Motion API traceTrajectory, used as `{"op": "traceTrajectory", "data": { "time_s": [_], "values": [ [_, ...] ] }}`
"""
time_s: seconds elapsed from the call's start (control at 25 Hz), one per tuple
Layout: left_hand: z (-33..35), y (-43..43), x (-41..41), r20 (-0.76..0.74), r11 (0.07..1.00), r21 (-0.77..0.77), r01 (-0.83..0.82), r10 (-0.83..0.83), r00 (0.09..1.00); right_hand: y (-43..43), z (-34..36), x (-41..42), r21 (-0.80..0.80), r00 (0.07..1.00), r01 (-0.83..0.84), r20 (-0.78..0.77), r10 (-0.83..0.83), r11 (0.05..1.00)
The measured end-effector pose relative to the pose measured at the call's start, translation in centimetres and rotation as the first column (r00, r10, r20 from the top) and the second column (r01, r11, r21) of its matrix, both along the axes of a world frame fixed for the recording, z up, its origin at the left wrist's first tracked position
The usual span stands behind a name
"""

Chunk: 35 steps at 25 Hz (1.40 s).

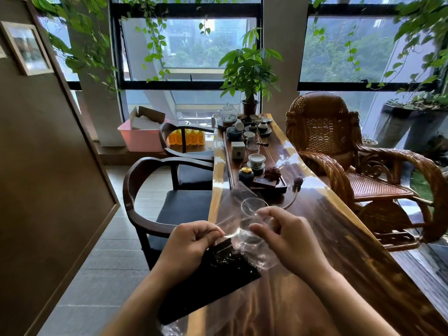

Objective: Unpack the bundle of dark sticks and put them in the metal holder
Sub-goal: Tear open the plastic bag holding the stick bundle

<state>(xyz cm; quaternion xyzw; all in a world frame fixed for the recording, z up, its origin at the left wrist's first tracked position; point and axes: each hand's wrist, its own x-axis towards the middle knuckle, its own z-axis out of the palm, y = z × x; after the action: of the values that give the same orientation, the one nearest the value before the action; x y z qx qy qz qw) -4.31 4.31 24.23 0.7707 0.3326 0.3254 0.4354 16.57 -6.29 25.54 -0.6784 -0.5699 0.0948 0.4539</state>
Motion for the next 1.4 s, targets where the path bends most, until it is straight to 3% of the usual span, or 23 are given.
{"op": "traceTrajectory", "data": {
  "time_s": [0.2, 0.4, 0.48, 0.56, 0.64, 0.68, 0.76, 0.84, 0.92, 1.16, 1.32, 1.4],
  "values": [
    [-0.3, 0.3, -0.4, -0.007, 0.999, -0.013, 0.037, -0.037, 0.999, 0.6, 0.9, 0.6, 0.024, 0.959, 0.014, -0.284, -0.007, 1.0],
    [-1.1, 0.6, -1.0, -0.042, 0.996, -0.058, 0.068, -0.07, 0.997, 0.8, 1.1, 0.4, -0.172, 0.993, -0.03, -0.116, 0.01, 0.985],
    [-1.6, 0.5, -1.0, -0.064, 0.997, -0.053, -0.053, 0.049, 0.997, 1.6, 1.1, -0.1, -0.196, 0.995, -0.024, -0.096, 0.005, 0.98],
    [-2.6, -0.4, -0.7, -0.034, 0.949, 0.023, -0.313, 0.314, 0.949, 2.5, 0.7, -1.6, -0.228, 0.999, -0.044, -0.039, 0.036, 0.973],
    [-3.6, -1.6, -0.6, 0.12, 0.857, 0.09, -0.507, 0.496, 0.86, 3.5, 0.2, -2.9, -0.235, 0.999, -0.033, -0.003, 0.033, 0.971],
    [-4.1, -2.1, -0.5, 0.192, 0.844, 0.107, -0.526, 0.502, 0.843, 3.9, 0.1, -3.3, -0.237, 1.0, -0.013, 0.0, 0.014, 0.971],
    [-4.9, -2.6, 0.0, 0.237, 0.908, 0.081, -0.411, 0.383, 0.893, 4.6, 0.1, -3.5, -0.244, 1.0, 0.024, -0.003, -0.026, 0.969],
    [-5.1, -2.9, 0.6, 0.185, 0.983, 0.059, -0.177, 0.163, 0.969, 4.7, 0.4, -3.7, -0.242, 0.999, 0.032, 0.003, -0.032, 0.97],
    [-4.8, -3.1, 1.6, 0.146, 0.998, 0.053, -0.044, 0.036, 0.989, 4.6, 0.7, -4.1, -0.218, 1.0, 0.021, 0.013, -0.019, 0.976],
    [-4.6, -2.9, 3.4, 0.421, 0.982, -0.187, 0.034, 0.048, 0.906, 3.2, 1.7, -3.3, -0.227, 0.991, -0.052, -0.13, 0.023, 0.973],
    [-4.3, -2.9, 2.7, 0.4, 0.973, -0.222, -0.056, 0.144, 0.905, 2.1, 1.3, -3.5, -0.222, 0.99, -0.07, -0.137, 0.039, 0.973],
    [-4.0, -2.5, 1.5, 0.402, 0.947, -0.296, -0.122, 0.239, 0.884, 1.2, 1.3, -2.1, -0.151, 0.951, -0.018, -0.307, -0.03, 0.988]
  ]
}}
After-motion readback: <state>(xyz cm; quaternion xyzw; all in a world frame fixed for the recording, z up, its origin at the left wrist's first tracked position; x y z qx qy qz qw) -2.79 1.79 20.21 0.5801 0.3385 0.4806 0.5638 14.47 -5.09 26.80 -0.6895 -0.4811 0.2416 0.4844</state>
